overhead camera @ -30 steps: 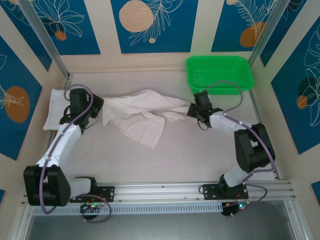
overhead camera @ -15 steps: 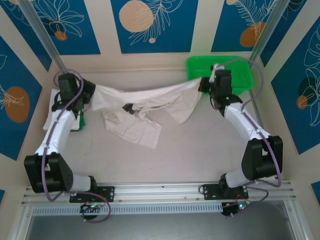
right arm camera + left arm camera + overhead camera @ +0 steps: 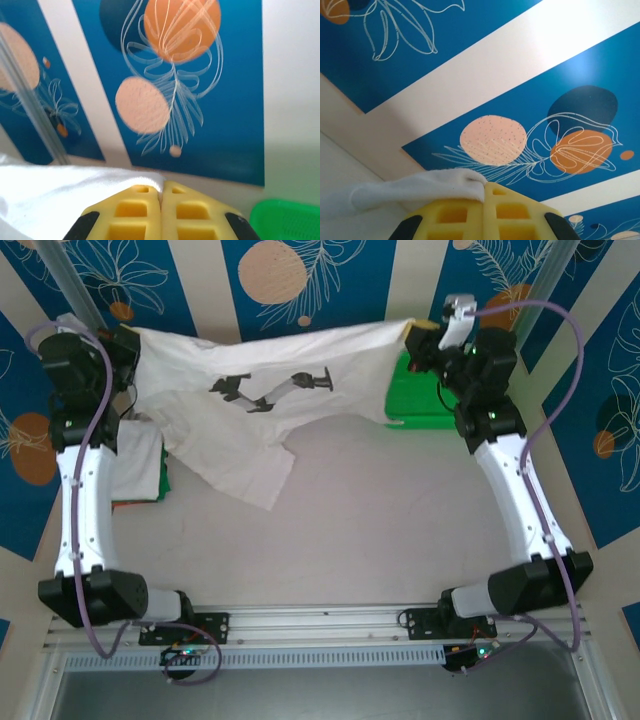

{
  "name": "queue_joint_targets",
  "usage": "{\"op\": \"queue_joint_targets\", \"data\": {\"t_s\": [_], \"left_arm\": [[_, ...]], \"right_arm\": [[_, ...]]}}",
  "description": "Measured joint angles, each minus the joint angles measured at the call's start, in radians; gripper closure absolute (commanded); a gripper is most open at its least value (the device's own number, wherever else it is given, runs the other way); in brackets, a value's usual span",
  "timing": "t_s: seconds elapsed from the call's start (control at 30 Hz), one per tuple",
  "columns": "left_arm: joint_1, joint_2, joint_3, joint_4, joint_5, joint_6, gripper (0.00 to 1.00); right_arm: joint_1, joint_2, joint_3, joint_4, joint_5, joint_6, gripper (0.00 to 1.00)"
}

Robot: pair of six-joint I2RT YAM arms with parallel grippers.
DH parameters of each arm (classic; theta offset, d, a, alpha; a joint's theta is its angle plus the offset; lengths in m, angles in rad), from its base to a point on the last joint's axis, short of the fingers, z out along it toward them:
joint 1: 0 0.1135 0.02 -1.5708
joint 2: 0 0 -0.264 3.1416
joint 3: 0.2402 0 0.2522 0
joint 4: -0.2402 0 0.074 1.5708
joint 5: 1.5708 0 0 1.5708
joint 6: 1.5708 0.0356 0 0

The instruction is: Fold and stack the t-shirts

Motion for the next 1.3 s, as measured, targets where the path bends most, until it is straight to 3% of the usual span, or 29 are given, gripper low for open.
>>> {"op": "queue_joint_targets", "data": {"t_s": [0.2,0.4,0.43,0.5,0.57,0.6,0.83,0.97,1.17,1.3], "left_arm": [[0.002,-0.265,-0.434,-0.053,0.031,0.000,1.00],[0.002,-0.375,-0.828,-0.191,0.042,0.020,1.00],[0.002,-0.375,-0.868,-0.205,0.043,0.024,1.00],[0.002,-0.372,-0.935,-0.228,0.045,0.027,1.00],[0.002,-0.363,-0.966,-0.234,0.045,0.034,1.00],[0.002,-0.356,-0.971,-0.233,0.045,0.035,1.00],[0.002,-0.304,-0.971,-0.218,0.040,0.076,1.00],[0.002,-0.293,-0.971,-0.217,0.034,0.087,1.00],[0.002,-0.276,-0.971,-0.195,0.019,0.087,1.00],[0.002,-0.255,-0.971,-0.188,0.019,0.087,1.00]], "right_arm": [[0.022,-0.254,-0.500,-0.011,-0.024,0.074,1.00],[0.047,-0.326,-0.850,-0.074,-0.029,0.214,0.99],[0.050,-0.320,-0.880,-0.091,-0.024,0.235,0.88],[0.056,-0.306,-0.921,-0.126,-0.009,0.269,0.52],[0.056,-0.305,-0.941,-0.158,0.032,0.293,0.35],[0.055,-0.315,-0.947,-0.175,0.056,0.300,0.32],[0.044,-0.460,-0.951,-0.266,0.135,0.380,0.32],[0.037,-0.461,-0.969,-0.343,0.140,0.463,0.39],[-0.034,-0.388,-1.007,-0.358,0.093,0.565,0.55],[-0.035,-0.268,-1.009,-0.270,0.016,0.630,0.57]]}}
